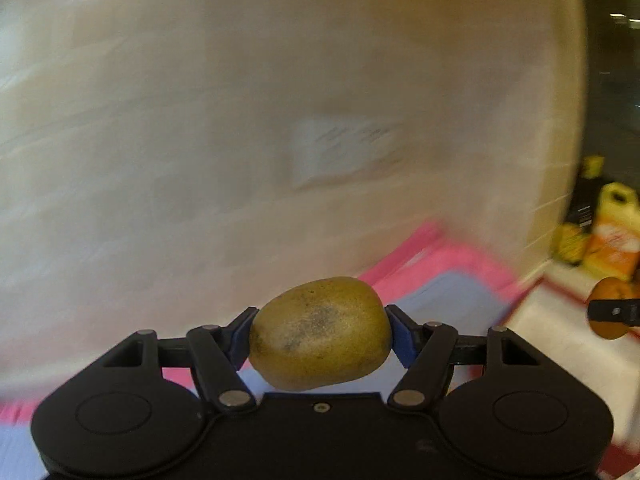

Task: Organize fruits
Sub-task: 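Carry kiwi and orange into the red box and open both grippers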

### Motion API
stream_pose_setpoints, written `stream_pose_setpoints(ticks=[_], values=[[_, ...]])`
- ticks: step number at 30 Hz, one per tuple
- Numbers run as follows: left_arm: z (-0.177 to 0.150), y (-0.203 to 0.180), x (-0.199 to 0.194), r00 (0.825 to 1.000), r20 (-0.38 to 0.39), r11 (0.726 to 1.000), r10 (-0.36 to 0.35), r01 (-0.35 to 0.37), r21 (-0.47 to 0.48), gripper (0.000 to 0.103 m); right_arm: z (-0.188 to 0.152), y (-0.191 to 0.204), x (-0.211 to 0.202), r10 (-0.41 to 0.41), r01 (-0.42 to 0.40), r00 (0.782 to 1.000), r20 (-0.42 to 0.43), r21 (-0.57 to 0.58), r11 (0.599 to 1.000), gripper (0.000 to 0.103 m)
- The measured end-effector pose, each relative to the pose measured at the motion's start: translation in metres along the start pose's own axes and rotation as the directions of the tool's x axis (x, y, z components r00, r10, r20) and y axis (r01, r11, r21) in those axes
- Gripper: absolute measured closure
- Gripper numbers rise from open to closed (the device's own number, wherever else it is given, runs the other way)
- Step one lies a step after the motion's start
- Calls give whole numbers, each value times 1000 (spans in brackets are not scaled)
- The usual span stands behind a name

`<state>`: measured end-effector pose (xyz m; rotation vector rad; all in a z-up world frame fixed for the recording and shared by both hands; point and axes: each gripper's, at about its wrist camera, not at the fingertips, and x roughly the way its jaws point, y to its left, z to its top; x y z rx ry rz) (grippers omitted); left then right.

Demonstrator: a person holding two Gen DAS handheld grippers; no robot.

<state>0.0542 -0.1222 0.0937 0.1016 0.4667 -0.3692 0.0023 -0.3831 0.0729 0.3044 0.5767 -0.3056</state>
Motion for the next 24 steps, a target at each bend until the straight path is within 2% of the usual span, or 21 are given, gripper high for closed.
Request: stream_pose_setpoints(ticks=[3,6,8,9,12,16,17,20,24], values=[[33,-46,19,990,9,989,-139,138,49,22,18,-43,-3,-65,65,998,5,62,996,44],[46,-93,57,963,-50,960,-265,269,75,22,22,-81,10,-111,115,993,-46,101,988,43],[43,-122,93,934,-137,939,-331,341,54,22,15,-99,24,-119,131,987,-107,117,984,43],[41,-133,107,928,-119,933,-352,358,34,22,10,-108,33,-112,130,984,-139,131,983,43],[24,-167,147,917,-212,936,-339,352,24,22,-8,-126,54,-94,127,972,-216,143,981,43],[-1,-193,182,894,-315,942,-318,334,-3,22,-30,-132,78,-104,138,940,-324,86,987,43],[-6,-196,189,862,-390,935,-325,354,4,22,-34,-132,81,-107,138,934,-340,69,988,43],[-21,-201,198,856,-422,943,-299,333,8,22,-43,-127,87,-112,132,924,-366,28,991,43],[-26,-202,205,841,-462,944,-281,328,23,22,-48,-123,91,-126,137,917,-378,1,991,43]])
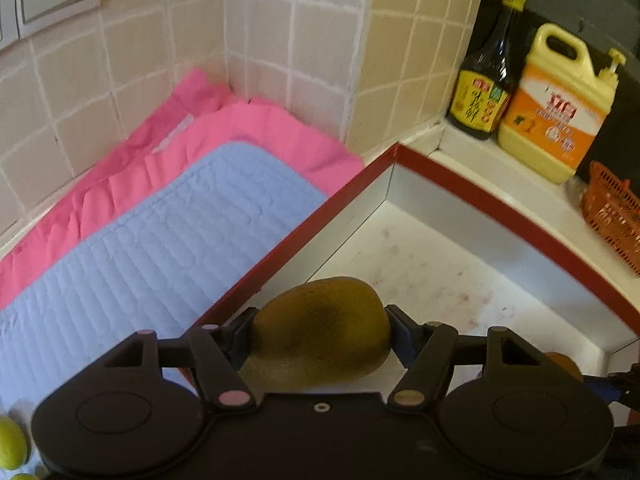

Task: Organize fruits
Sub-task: 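Carry kiwi and orange into the red box and open both grippers, then return both grippers to the fruit on the mat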

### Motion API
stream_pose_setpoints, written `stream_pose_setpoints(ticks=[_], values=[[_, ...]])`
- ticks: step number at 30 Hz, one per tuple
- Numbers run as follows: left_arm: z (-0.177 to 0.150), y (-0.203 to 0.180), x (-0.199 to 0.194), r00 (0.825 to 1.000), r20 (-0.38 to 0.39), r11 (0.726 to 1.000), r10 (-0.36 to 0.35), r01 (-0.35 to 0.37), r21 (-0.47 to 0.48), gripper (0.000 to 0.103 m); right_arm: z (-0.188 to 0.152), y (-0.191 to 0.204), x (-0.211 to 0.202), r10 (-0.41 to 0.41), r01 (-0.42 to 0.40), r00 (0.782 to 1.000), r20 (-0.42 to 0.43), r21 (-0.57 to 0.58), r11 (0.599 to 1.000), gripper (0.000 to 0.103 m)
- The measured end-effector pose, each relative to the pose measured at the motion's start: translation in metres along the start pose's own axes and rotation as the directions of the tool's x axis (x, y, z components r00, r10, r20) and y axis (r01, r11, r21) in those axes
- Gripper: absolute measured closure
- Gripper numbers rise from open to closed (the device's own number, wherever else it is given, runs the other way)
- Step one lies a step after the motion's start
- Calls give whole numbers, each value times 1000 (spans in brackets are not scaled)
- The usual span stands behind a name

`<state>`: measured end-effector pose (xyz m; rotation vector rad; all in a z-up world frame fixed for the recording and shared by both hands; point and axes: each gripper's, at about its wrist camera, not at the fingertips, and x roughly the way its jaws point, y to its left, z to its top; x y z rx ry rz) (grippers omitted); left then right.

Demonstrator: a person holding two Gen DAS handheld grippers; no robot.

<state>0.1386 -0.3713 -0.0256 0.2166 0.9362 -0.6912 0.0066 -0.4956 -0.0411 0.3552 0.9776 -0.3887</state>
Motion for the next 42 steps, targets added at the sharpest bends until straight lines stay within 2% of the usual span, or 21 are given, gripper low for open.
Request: stream_pose_setpoints(ticks=[9,14,16,20,21,23,28,31,36,38,42], values=[[-2,2,14,998,-57,1000,5,-4,10,22,-3,2,11,-36,36,999,-38,-11,999,42],[3,3,-12,1000,4,999,9,-10,43,23,-1,1,-4,-43,43,999,-10,-2,999,37],[6,8,-24,1000,21,999,4,-5,33,23,-1,-1,-15,-40,40,999,8,11,999,33],[11,23,-57,997,76,999,22,-24,24,22,-1,-4,-41,-51,50,997,50,24,998,32],[12,30,-67,996,91,1000,23,-24,16,22,-2,-5,-48,-53,52,997,60,30,998,31],[16,43,-86,992,118,999,34,-34,0,22,-4,-10,-62,-56,52,995,81,51,997,21],[14,89,-138,974,199,990,113,-94,-104,21,-13,-20,-84,-37,22,994,102,142,990,18],[2,118,-171,958,231,979,171,-137,-154,21,-12,-19,-99,-22,0,991,132,169,986,18],[-22,172,-233,910,281,942,304,-243,-232,20,-2,5,-131,-28,1,973,229,117,993,18],[-27,191,-261,880,306,921,364,-292,-258,20,7,21,-146,-13,-9,961,277,75,997,18],[-37,218,-320,807,368,877,462,-353,-327,16,24,61,-174,55,-56,927,370,-8,998,18]])
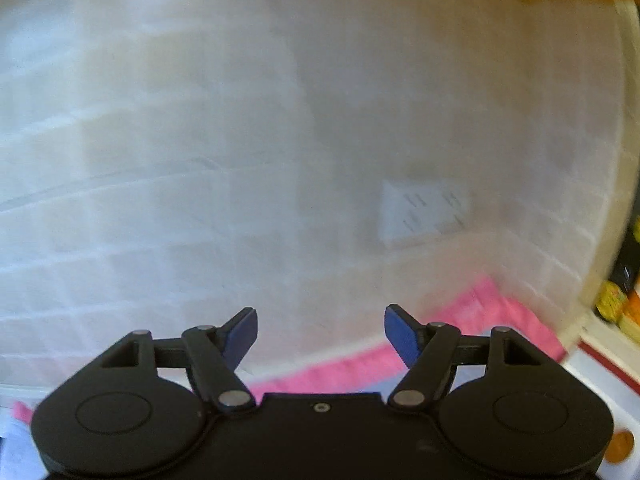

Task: Organize fruits
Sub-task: 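Return both grippers to the fruit on the mat, then grasp a second kiwi with the left gripper while the right grasps a pear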

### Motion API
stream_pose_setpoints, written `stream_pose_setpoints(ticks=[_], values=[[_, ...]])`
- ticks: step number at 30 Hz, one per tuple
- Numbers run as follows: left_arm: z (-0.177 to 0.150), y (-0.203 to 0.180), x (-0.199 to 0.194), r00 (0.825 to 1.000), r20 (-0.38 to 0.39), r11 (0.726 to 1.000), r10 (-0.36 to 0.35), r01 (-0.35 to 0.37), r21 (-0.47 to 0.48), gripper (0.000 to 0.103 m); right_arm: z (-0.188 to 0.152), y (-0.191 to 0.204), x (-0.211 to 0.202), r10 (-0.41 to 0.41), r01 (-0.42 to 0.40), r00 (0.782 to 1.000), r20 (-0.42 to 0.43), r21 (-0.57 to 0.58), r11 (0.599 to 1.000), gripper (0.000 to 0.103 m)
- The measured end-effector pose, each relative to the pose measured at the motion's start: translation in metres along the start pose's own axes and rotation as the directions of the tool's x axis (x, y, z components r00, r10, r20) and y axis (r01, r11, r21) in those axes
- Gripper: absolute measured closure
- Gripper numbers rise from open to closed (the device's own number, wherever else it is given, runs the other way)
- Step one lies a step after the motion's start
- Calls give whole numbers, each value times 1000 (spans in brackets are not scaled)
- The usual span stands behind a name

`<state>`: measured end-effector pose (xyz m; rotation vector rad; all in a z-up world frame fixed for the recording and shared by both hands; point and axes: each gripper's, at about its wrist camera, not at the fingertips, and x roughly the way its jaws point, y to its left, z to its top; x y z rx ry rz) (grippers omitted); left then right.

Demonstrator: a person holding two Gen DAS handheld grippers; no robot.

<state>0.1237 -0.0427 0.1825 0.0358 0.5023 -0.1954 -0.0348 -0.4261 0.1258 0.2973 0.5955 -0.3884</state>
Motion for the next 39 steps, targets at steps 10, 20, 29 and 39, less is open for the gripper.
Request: stream_pose_setpoints(ticks=[10,20,29,39], values=[[-66,59,14,983,-167,995,80,-90,-52,12,-27,111,41,163,-180,981,-103,-175,968,8],[-130,66,87,921,-365,985,-134,84,-150,12,-130,169,130,188,-295,883,-430,-197,935,37],[-163,23,148,832,-470,945,-296,326,-18,12,-170,192,153,209,-358,834,-510,-212,909,50],[-172,3,187,823,-509,941,-252,332,71,11,-174,191,167,217,-362,819,-531,-185,914,48]])
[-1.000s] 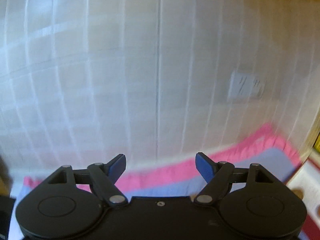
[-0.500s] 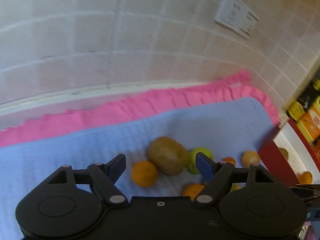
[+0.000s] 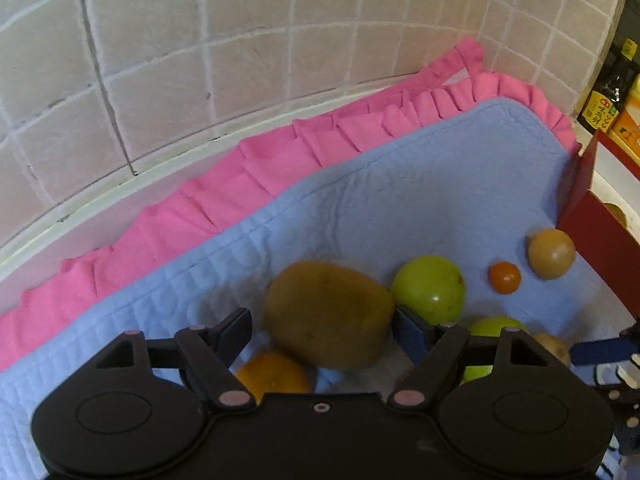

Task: Organize fruits
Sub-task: 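Grasp a second kiwi with the left gripper while the right grasps a pear, then carry kiwi and pear into the red box and release both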

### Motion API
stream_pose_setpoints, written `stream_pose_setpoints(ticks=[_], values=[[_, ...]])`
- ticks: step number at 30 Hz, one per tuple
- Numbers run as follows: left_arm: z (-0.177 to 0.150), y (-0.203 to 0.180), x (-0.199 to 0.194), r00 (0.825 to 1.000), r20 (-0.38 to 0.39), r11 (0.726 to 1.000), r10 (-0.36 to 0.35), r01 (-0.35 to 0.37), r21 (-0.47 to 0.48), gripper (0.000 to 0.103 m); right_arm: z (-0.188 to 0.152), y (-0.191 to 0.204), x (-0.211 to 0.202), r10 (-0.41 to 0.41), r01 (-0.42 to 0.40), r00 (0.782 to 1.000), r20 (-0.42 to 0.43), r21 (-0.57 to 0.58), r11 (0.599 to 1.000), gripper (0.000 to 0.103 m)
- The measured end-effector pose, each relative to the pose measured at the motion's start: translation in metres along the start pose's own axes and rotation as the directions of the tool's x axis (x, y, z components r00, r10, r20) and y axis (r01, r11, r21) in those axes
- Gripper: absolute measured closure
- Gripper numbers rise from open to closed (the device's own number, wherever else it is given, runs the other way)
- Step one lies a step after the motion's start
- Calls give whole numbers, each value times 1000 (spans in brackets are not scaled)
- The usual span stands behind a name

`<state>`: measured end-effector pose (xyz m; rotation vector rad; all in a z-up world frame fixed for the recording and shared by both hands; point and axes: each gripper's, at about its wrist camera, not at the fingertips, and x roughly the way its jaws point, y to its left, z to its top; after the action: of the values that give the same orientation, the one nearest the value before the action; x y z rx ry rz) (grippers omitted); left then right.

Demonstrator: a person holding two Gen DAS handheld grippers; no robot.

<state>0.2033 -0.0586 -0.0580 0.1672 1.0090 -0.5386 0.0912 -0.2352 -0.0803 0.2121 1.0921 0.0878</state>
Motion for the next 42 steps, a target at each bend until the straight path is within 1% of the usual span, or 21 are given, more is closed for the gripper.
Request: stream_pose_setpoints(ticks=[5,11,12,13,15,16,17,19,21,25,28,29,32,34,37,38,42], values=[[1,6,2,1000,12,999,-20,21,-31,10,3,-3,6,3,-3,1000,7,-1,1000,48],[1,2,3,1000,24,1000,-4,4,-9,10,10,-4,17,24,-24,1000,0,17,1000,49],[1,2,3,1000,28,1000,-5,6,-9,13,9,-4,18,23,-23,1000,-1,14,1000,49],[1,2,2,999,32,1000,-11,12,-10,20,9,-4,19,24,-24,1000,-2,11,1000,49],[0,2,1,999,37,1000,-17,18,-17,21,9,-4,18,28,-28,1000,1,9,1000,52],[0,1,0,999,38,1000,-12,13,-17,21,10,-4,18,33,-33,999,1,11,999,59],[0,-1,-1,999,42,1000,-4,5,-15,21,10,-5,17,43,-43,999,0,17,999,61],[-1,-5,-5,998,56,1000,20,-19,-11,22,9,-5,15,47,-47,999,6,24,999,61],[-1,-7,-10,997,64,999,44,-43,-19,22,8,-6,9,49,-49,999,17,29,998,62],[5,-10,-37,991,123,997,60,-54,-51,23,5,-10,-13,67,-70,996,60,46,996,62],[15,-19,-61,983,167,997,76,-70,-41,23,4,-13,-38,73,-79,991,111,49,996,62],[20,-26,-71,978,193,997,82,-79,-28,23,3,-15,-48,74,-81,988,134,50,995,62],[37,-48,-98,961,267,997,76,-82,12,23,4,-25,-83,71,-85,976,206,59,995,62],[51,-66,-112,948,315,998,47,-61,32,23,6,-38,-109,48,-68,964,261,68,995,62],[76,-95,-123,933,358,998,-43,20,67,23,8,-63,-153,-26,-8,937,350,93,996,62],[85,-106,-124,926,368,995,-79,50,86,23,8,-74,-170,-60,19,924,378,111,994,62],[112,-158,-125,895,394,972,-209,146,185,23,2,-113,-220,-202,129,876,439,190,973,62]])
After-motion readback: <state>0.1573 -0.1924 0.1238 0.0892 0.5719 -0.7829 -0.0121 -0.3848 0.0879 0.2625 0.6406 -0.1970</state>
